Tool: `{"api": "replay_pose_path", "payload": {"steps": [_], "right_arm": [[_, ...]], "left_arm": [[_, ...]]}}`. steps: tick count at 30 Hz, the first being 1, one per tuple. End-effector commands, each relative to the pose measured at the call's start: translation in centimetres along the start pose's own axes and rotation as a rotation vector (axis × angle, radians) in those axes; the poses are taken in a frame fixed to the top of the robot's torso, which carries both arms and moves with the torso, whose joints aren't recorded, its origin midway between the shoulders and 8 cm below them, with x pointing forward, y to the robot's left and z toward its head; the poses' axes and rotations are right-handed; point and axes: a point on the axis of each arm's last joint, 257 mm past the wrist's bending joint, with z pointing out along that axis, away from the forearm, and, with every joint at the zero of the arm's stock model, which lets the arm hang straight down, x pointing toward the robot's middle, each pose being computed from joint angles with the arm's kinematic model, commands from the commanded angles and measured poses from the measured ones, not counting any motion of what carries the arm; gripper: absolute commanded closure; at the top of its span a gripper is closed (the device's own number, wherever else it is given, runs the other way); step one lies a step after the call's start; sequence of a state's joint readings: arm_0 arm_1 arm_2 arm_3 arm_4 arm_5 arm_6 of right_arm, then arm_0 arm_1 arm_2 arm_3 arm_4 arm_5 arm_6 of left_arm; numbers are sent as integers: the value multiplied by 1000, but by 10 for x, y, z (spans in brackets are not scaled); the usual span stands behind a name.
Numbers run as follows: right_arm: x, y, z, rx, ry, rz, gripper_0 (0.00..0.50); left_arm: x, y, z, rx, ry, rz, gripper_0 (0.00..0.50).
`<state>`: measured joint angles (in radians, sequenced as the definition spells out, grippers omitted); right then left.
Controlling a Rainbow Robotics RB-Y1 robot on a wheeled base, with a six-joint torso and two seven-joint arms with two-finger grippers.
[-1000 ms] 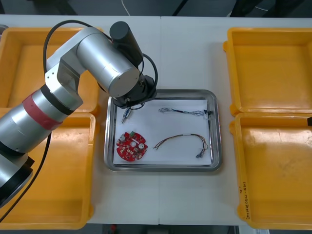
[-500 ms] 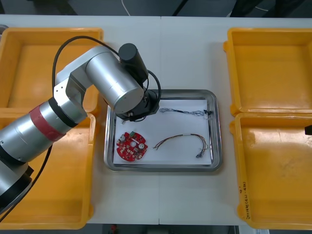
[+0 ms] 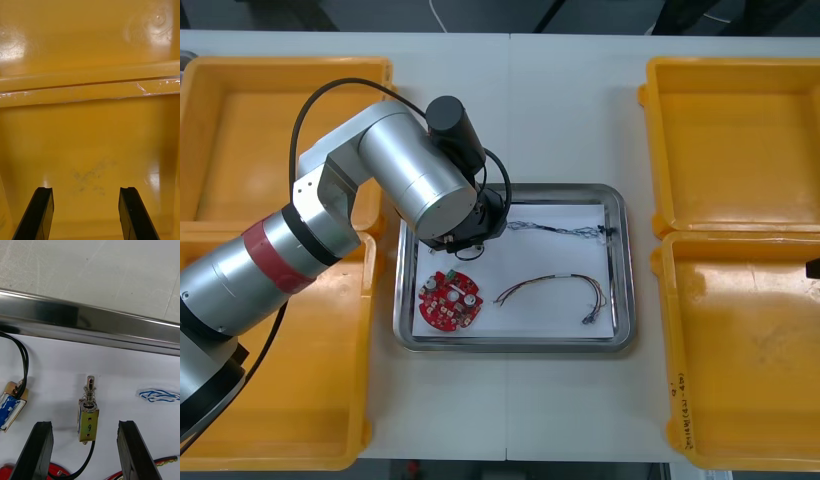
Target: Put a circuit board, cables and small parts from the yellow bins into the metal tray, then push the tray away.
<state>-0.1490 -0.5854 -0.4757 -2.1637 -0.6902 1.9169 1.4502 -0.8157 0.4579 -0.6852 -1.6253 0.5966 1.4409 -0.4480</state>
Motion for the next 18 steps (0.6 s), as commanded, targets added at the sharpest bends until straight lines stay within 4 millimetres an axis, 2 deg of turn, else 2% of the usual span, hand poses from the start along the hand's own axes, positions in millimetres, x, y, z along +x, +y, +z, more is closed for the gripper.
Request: {"api": "replay_pose_path", "payload": {"steps": [1, 8, 18], "right_arm": [[3, -4, -5, 14, -16, 37, 0], [-1, -7, -10, 21, -28, 28, 0], [-3, -9, -12, 23, -38, 33, 0]], "left_arm": [[1, -17, -6, 41, -16, 28, 0], [-20, -11, -37, 47, -39, -8, 0], [-48, 11, -99, 70, -33, -61, 0]]}}
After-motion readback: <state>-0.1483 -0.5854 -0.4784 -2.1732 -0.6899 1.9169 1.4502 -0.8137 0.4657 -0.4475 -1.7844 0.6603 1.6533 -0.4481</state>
